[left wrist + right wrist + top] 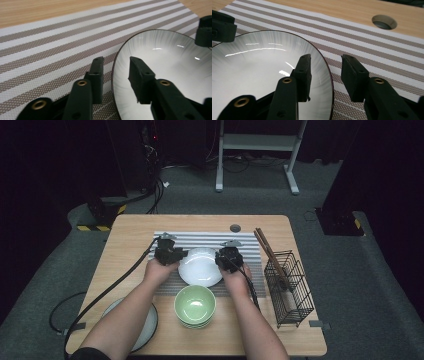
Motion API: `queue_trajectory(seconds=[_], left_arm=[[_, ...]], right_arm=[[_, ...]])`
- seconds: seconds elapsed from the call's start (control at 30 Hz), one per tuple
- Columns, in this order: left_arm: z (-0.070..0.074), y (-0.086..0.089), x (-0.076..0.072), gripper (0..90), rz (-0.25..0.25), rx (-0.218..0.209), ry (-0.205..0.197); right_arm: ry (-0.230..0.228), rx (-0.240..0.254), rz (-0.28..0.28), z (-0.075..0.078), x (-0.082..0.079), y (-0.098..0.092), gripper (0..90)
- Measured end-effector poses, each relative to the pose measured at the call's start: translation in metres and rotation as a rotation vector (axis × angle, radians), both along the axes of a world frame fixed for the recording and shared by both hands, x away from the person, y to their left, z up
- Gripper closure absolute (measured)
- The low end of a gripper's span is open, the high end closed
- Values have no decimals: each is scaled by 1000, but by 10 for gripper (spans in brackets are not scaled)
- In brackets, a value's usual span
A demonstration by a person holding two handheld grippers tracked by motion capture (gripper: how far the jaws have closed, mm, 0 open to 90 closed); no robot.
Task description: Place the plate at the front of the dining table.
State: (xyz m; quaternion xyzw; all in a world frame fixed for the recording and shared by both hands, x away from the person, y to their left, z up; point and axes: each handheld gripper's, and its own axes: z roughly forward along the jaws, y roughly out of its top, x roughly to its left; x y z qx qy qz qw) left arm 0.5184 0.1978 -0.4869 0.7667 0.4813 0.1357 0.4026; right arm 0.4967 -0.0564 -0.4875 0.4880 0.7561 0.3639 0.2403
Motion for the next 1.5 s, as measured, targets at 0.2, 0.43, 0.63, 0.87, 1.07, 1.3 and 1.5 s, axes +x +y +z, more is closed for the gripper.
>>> queue_trajectory(seconds=[0.2,0.43,0.63,0.87,1.07,1.3,1.5], left_arm=[[8,2,-7,538,7,21,-28],[9,2,-14,494,-23,54,-33],[9,4,-23,453,-31,46,-36],[9,8,-31,397,-39,62,-25],[11,9,-39,367,-49,61,-15],[11,13,-44,345,-52,56,11],[10,17,-52,342,-56,72,11]], right_arm=[[-27,8,-8,7,-15,-6,554],[-47,8,-12,10,-28,-11,534],[-72,21,-8,12,-41,-15,508],[-84,32,-27,11,-58,-21,440],[-89,14,-31,11,-71,-26,423],[-99,29,-32,13,-86,-30,433],[-120,13,-19,11,-102,-33,446]])
